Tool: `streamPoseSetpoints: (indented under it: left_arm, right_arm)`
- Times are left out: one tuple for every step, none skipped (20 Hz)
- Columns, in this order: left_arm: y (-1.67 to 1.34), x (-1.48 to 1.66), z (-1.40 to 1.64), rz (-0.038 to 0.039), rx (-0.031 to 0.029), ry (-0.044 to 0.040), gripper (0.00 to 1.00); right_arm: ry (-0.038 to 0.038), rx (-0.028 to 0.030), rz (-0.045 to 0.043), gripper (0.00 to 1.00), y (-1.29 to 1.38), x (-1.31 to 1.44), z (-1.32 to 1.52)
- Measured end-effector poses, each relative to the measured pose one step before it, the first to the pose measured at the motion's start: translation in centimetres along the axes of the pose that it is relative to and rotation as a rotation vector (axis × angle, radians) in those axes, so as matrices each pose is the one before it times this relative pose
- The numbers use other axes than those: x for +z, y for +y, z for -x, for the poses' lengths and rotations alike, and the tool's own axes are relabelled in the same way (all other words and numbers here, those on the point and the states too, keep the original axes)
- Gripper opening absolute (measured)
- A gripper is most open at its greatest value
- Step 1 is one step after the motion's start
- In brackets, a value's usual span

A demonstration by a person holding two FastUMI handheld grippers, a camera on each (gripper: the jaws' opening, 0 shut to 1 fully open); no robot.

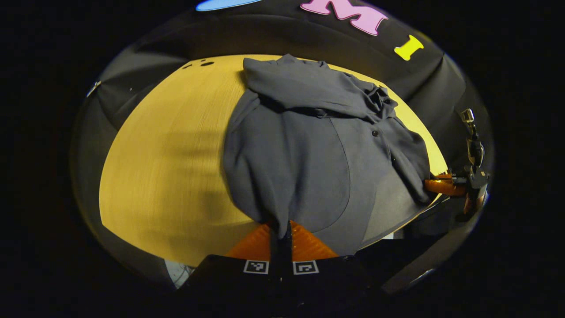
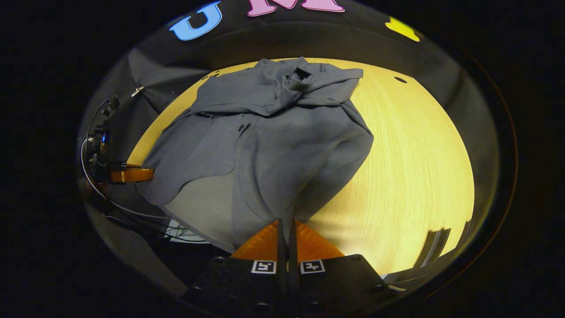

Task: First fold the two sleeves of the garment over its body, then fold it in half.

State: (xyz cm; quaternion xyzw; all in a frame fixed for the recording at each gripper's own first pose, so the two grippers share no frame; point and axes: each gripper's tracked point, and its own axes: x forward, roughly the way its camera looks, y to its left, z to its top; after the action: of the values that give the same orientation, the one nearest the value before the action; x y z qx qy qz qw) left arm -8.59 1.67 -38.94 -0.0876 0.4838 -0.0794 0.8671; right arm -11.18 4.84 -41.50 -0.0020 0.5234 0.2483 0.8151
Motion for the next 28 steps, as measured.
streamPoseSetpoints:
  left_arm:
    - [-0.335,-1.040,0.586,-0.00078,-0.00782,0.01684,0.06]
    - [-0.335,-0.787,0.392,-0.00333,-0.00576,0.01348,0.06]
    - [-0.131,-0.121,0.156,-0.00081,-0.00709,0.01414,0.06]
    - [-0.055,0.117,0.096,0.00066,-0.00911,0.01006,0.06]
    - [0.017,0.123,0.048,0.00260,-0.00715,0.00938,0.06]
    - [-0.073,0.284,0.153,0.00408,-0.00575,0.00347,0.06]
    - [-0.197,-0.019,0.347,0.00784,-0.00292,-0.00219,0.06]
    - [-0.112,0.289,0.317,0.01206,-0.00217,-0.00574,0.06]
    - [-0.137,0.165,0.291,0.01331,-0.00398,-0.01197,0.06]
    - [-0.174,0.628,0.371,0.00841,-0.00235,-0.01380,0.06]
    - [-0.058,0.663,0.514,0.00063,-0.00165,-0.01670,0.06]
    - [-0.103,0.961,0.333,-0.00428,-0.00021,-0.01899,0.06]
    - [-0.237,1.071,0.251,-0.00564,-0.00219,-0.02143,0.06]
    - [-0.120,1.129,0.214,-0.00085,0.00022,-0.02294,0.06]
    - [-0.134,1.358,0.176,0.00528,-0.00245,-0.02705,0.06]
    - [-0.189,1.510,0.241,0.01243,-0.00496,-0.02965,0.06]
    - [0.068,1.404,0.342,0.01482,-0.00338,-0.03226,0.06]
    - [0.073,1.600,0.124,0.01344,-0.00225,-0.03269,0.06]
    - [-0.047,1.735,-0.009,0.01096,-0.00256,-0.03071,0.06]
    - [-0.101,1.691,-0.209,0.01001,-0.00717,-0.03016,0.06]
    - [-0.018,1.341,-0.208,0.00547,-0.00211,-0.02531,0.06]
    - [0.141,1.238,-0.114,0.00397,-0.00004,-0.02173,0.06]
    - [0.044,1.246,-0.277,0.00786,-0.00060,-0.02273,0.02]
    - [-0.070,1.145,-0.289,0.00908,-0.00131,-0.01840,0.06]
    - [0.017,1.073,-0.454,0.00723,-0.00021,-0.01997,0.06]
    - [-0.152,1.191,-0.358,0.00143,-0.00081,-0.01832,0.06]
    - [-0.258,0.499,-0.273,-0.00417,0.00091,-0.01746,0.02]
    - [-0.105,0.839,-0.335,-0.00963,0.00165,-0.01397,0.06]
  right_arm:
    - [0.00848,0.00838,0.00332,0.05,0.039,-0.326,0.652]
    - [0.00748,0.00689,0.00306,0.05,0.188,-0.405,0.548]
    - [0.00781,0.00534,-0.00082,0.05,0.070,-0.143,0.463]
    - [0.00468,0.00279,-0.00309,0.05,-0.178,0.267,0.158]
    - [0.00213,0.00270,-0.00722,0.05,-0.089,0.240,0.236]
    - [-0.00818,0.00331,-0.01158,0.05,-0.084,0.441,-0.060]
    - [-0.01370,0.00249,-0.01091,0.05,-0.028,0.481,0.090]
    - [-0.01068,0.00096,-0.00688,0.05,-0.041,0.167,0.432]
    - [-0.01401,0.00067,-0.00543,0.05,0.077,0.492,0.335]
    - [-0.01668,0.00167,-0.00298,0.05,0.151,0.441,0.534]
    - [-0.01918,0.00095,-0.00213,0.05,0.122,0.793,0.313]
    - [-0.02218,0.00458,-0.00072,0.05,0.112,0.971,0.362]
    - [-0.02506,0.00167,0.00081,0.05,0.133,1.033,0.236]
    - [-0.02437,0.00092,-0.00256,0.05,0.116,1.061,0.282]
    - [-0.02682,-0.00148,-0.00668,0.05,-0.040,1.199,0.190]
    - [-0.02878,-0.00192,-0.01294,0.05,-0.113,1.235,0.194]
    - [-0.03036,-0.00168,-0.01959,0.05,-0.155,1.400,0.179]
    - [-0.03061,-0.00051,-0.02175,0.05,-0.037,1.424,0.104]
    - [-0.03225,-0.00088,-0.01953,0.05,-0.138,1.448,-0.068]
    - [-0.03164,0.00146,-0.02032,0.05,-0.169,1.530,-0.135]
    - [-0.03099,0.00497,-0.02331,0.05,-0.029,1.481,-0.198]
    - [-0.03290,0.00566,-0.02491,0.05,0.106,1.464,-0.176]
    - [-0.03438,0.00331,-0.02275,0.05,0.146,1.519,-0.274]
    - [-0.03016,0.00456,-0.01691,0.05,0.188,1.366,-0.324]
    - [-0.02416,0.00221,-0.00234,0.05,0.142,1.290,-0.446]
    - [-0.01900,-0.00132,0.00874,0.05,-0.029,1.023,-0.589]
    - [-0.01593,0.00064,0.01101,0.05,-0.001,1.131,-0.643]
    - [-0.01461,-0.00069,0.00959,0.05,0.160,1.068,-0.646]
